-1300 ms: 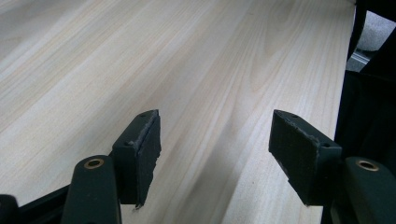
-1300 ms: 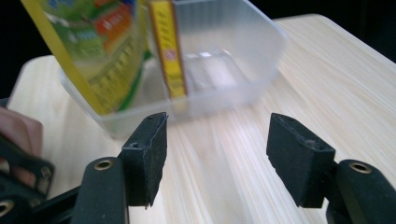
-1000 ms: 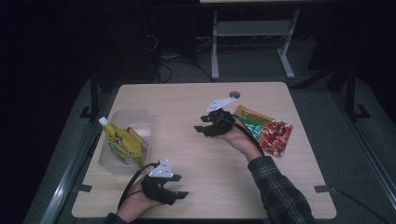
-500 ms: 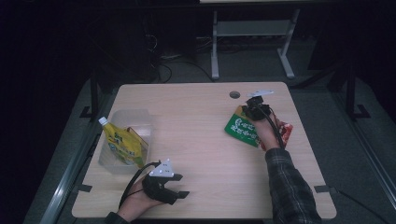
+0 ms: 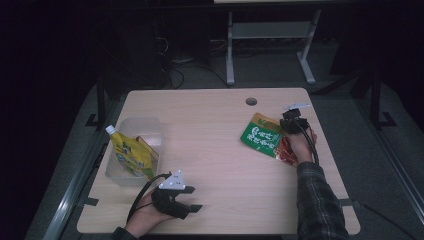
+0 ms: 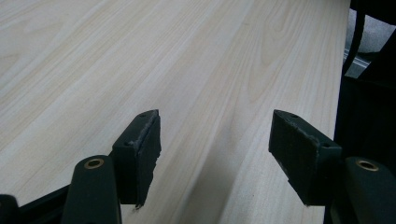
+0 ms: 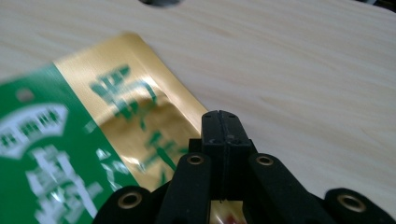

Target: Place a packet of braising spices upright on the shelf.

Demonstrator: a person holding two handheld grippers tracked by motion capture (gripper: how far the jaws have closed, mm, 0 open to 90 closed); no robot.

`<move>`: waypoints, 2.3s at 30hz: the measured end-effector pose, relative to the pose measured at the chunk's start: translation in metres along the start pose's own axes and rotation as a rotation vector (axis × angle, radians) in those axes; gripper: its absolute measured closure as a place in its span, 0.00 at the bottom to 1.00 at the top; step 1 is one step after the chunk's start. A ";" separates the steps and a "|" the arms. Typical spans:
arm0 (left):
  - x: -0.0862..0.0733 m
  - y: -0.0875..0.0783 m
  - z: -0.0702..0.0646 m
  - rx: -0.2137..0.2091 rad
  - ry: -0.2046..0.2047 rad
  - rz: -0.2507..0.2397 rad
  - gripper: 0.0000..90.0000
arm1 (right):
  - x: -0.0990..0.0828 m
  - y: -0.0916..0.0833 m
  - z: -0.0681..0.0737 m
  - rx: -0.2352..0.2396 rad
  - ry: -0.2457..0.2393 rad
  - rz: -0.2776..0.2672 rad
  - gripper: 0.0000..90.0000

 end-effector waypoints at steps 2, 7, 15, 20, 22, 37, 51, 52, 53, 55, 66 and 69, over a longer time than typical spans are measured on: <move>0.000 0.001 0.000 0.000 -0.004 0.005 0.37 | -0.009 -0.001 -0.007 0.010 -0.003 0.014 1.00; -0.001 0.002 0.000 0.000 0.002 0.013 0.37 | -0.020 -0.007 -0.011 0.027 -0.030 0.013 1.00; -0.001 0.002 0.000 0.002 0.004 0.014 0.37 | -0.027 -0.014 0.001 0.118 -0.043 -0.026 1.00; -0.001 0.002 0.000 0.005 0.005 0.017 0.37 | -0.031 -0.020 0.009 0.148 -0.044 -0.012 1.00; -0.001 0.002 0.000 0.006 0.008 0.018 0.38 | -0.034 -0.025 0.013 0.148 -0.053 0.005 1.00; -0.001 0.003 -0.001 0.010 0.008 0.021 0.38 | -0.072 -0.070 0.010 0.167 -0.199 0.083 1.00; 0.000 0.007 -0.002 0.001 0.020 0.034 0.38 | -0.092 -0.099 0.069 0.313 -0.321 0.102 1.00; 0.000 0.007 -0.002 -0.001 0.021 0.035 0.38 | -0.092 -0.100 0.074 0.315 -0.342 0.102 1.00; 0.000 0.007 -0.002 -0.002 0.020 0.036 0.38 | -0.092 -0.100 0.081 0.329 -0.349 0.105 1.00; 0.000 0.007 -0.002 -0.002 0.020 0.034 0.38 | -0.091 -0.102 0.093 0.350 -0.375 0.104 1.00; 0.001 0.006 -0.001 -0.003 0.022 0.032 0.38 | -0.065 -0.095 0.069 0.256 -0.319 0.036 1.00; 0.001 0.007 -0.002 -0.003 0.018 0.031 0.38 | -0.060 -0.084 0.024 0.146 -0.214 0.041 1.00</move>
Point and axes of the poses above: each handheld gripper's, and its own axes: y roughly forward along the jaws, x roughly out of its top, z roughly to its left, the point moved 9 cm from there along y, roughly forward along the jaws, and after that the axes turned 2 degrees about -x, right-handed, at the moved point
